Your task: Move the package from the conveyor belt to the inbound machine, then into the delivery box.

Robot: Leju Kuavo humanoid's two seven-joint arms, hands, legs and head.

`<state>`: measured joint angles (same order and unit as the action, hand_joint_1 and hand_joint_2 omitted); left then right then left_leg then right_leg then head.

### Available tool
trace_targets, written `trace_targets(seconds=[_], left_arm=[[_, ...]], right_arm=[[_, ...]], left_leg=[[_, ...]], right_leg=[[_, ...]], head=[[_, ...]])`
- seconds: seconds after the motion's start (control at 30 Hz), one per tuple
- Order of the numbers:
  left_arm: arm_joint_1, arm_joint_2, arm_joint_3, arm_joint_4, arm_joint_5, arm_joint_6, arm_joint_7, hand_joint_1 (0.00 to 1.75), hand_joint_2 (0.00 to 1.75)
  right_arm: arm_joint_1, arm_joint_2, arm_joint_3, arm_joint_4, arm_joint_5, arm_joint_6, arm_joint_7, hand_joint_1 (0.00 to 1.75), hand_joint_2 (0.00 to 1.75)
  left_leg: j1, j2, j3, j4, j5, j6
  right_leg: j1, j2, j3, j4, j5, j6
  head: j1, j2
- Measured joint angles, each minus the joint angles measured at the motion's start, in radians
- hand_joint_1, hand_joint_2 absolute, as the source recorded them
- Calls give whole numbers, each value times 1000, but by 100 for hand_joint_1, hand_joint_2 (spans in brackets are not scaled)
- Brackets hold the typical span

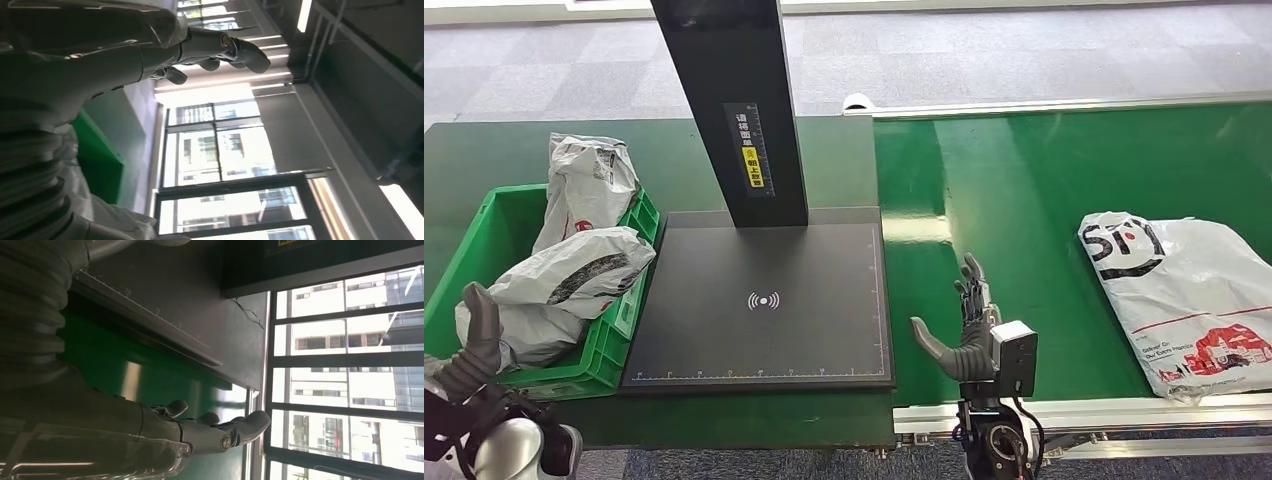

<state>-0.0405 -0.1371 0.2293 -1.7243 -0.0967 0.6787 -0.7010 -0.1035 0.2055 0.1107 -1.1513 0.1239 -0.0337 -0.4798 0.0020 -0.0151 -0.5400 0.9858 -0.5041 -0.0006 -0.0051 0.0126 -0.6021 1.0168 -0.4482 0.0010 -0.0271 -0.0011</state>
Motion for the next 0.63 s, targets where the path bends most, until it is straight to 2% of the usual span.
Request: trace_targets(seconds=[0.1, 0.2, 0.37, 0.57, 0.63], left_arm=[[9, 3, -69, -100, -46, -1, -1, 0, 175], [19, 27, -155, -147, -19, -32, -1, 0, 175], [31, 60, -286, -157, 52, -261, -1, 0, 175], [46, 58, -337, -87, 68, -541, 5, 0, 175], [47, 54, -343, -41, 55, -601, 22, 0, 175]], right_arm=[[-3, -3, -1, 2, -2, -1, -3, 0, 175], [-6, -6, -2, 5, -4, -1, -7, 0, 175], [-14, -10, -4, 12, -5, 0, -14, 0, 175], [-22, -12, -5, 19, -5, 11, -22, 0, 175], [-23, -12, -6, 19, -5, 16, -23, 0, 175]], left_leg=[[0, 0, 0, 0, 0, 0], [0, 0, 0, 0, 0, 0], [0, 1, 0, 0, 0, 0], [0, 2, 0, 0, 0, 0], [0, 2, 0, 0, 0, 0]], right_leg=[[0, 0, 0, 0, 0, 0], [0, 0, 0, 0, 0, 0], [0, 1, 0, 0, 0, 0], [0, 1, 0, 0, 0, 0], [0, 1, 0, 0, 0, 0]], head=[[0, 0], [0, 0], [0, 0], [0, 0], [0, 0]])
